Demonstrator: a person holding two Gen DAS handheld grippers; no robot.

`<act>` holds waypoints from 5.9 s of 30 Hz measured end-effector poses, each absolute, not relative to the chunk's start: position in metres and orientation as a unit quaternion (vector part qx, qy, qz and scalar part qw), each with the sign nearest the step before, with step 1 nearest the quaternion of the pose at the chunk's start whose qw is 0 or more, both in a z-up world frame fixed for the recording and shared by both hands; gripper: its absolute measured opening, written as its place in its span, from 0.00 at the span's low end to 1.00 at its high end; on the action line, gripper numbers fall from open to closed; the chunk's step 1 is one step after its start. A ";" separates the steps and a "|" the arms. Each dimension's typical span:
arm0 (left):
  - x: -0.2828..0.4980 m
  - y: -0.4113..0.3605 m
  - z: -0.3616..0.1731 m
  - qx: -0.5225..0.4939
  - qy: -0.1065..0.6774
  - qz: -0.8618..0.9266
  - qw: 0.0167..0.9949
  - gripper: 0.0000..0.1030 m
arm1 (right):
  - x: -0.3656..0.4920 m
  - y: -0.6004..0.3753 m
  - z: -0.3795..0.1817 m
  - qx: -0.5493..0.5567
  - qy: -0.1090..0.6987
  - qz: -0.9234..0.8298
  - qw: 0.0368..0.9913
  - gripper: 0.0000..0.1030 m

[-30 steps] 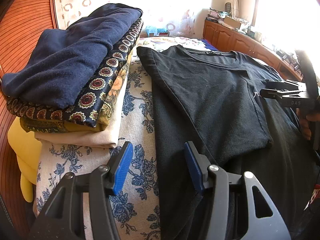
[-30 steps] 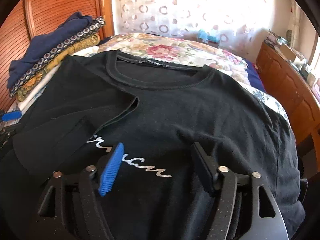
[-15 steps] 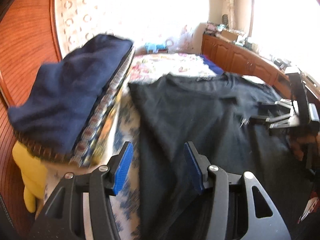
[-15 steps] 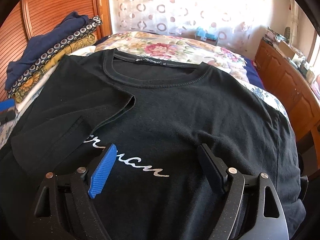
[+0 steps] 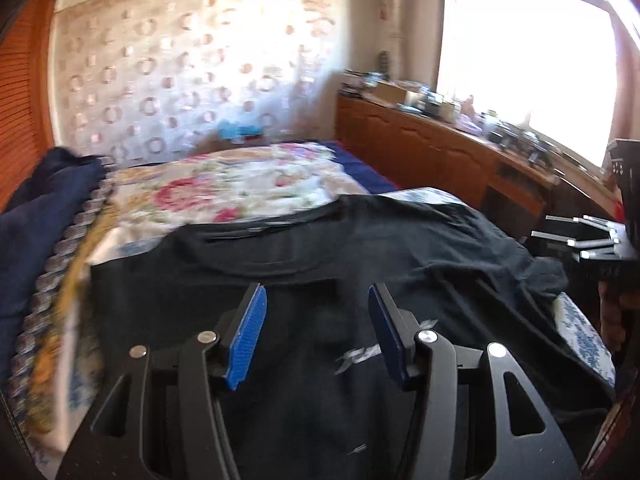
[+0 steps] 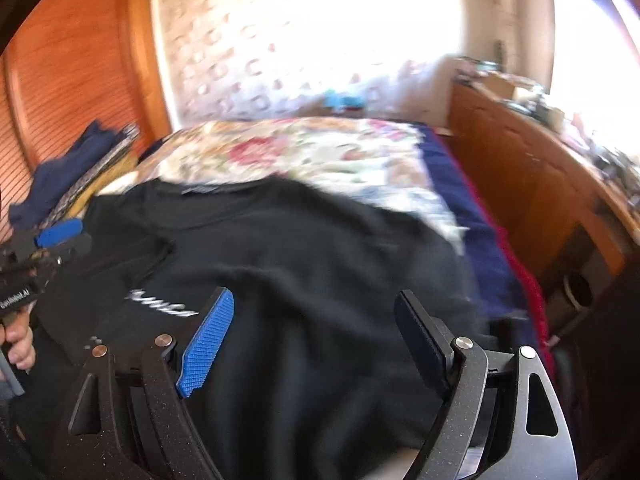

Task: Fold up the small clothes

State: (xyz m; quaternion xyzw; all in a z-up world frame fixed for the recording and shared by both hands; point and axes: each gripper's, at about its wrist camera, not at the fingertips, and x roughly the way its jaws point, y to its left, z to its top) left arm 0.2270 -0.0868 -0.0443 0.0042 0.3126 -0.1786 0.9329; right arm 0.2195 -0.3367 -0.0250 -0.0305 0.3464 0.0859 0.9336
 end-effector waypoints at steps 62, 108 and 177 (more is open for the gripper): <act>0.221 -0.103 -0.022 0.058 0.323 -0.235 0.915 0.52 | 0.220 -0.335 -0.036 0.016 0.423 0.189 0.886 0.12; 0.222 -0.086 -0.026 0.019 0.320 -0.222 0.921 0.52 | 0.259 -0.375 -0.038 -0.027 0.410 0.055 0.910 0.55; 0.197 -0.177 -0.058 0.066 0.410 -0.346 0.841 0.37 | 0.199 -0.364 -0.087 -0.023 0.419 0.065 0.905 0.74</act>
